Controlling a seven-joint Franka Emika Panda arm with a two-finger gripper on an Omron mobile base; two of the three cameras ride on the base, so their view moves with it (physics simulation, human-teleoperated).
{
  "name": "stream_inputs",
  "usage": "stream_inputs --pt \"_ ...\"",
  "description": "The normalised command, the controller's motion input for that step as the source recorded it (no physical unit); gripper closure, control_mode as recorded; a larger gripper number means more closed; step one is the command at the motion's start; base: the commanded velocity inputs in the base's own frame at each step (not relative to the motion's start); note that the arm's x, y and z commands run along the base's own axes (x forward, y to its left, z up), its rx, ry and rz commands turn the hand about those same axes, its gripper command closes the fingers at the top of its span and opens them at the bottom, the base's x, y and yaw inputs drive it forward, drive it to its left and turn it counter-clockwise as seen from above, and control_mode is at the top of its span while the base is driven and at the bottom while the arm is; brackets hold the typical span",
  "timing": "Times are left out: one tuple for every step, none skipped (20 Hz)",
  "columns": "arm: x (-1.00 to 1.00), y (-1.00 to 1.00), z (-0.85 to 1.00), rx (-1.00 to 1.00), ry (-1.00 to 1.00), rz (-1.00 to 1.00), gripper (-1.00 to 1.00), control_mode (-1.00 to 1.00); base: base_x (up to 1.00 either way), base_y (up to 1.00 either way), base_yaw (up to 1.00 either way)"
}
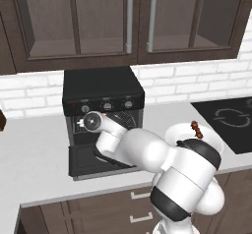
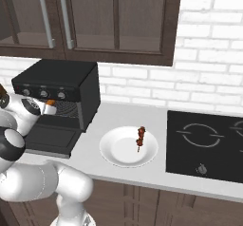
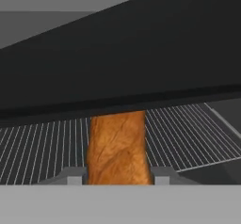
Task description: Pick up the kebab skewer and baguette bread, and place them inside the toaster oven. Close the toaster oven door and start by setting the timer.
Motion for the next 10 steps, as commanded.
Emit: stream_inputs --pt "0.0 0.0 0.0 0.0 0.0 0.0 -1.0 -1.0 0.0 0.0 0.0" --pt "0.0 0.0 0.0 0.0 0.0 0.0 -1.0 -1.0 0.0 0.0 0.0" --pt "0.0 0.0 0.0 0.0 0.0 0.0 -1.0 -1.0 0.0 0.0 0.0" --pt "0.0 0.0 0.0 0.0 0.0 0.0 -1.0 -1.0 0.0 0.0 0.0" --pt "0.0 0.0 0.0 0.0 0.0 0.0 -1.0 -1.0 0.0 0.0 0.0" --pt "-0.08 0.0 0.1 0.0 0.0 0.0 -1.0 -1.0 0.0 0.0 0.0" --pt "-0.19 0.0 0.23 0.0 0.0 0.0 -1.0 -1.0 0.0 0.0 0.0" --pt "-0.22 0.0 0.34 0.0 0.0 0.0 -1.0 -1.0 0.0 0.0 0.0" --pt "-0.29 0.0 0.46 0.0 0.01 0.0 -1.0 -1.0 0.0 0.0 0.0" --pt "-0.34 0.0 0.51 0.0 0.03 0.0 -1.0 -1.0 0.0 0.0 0.0"
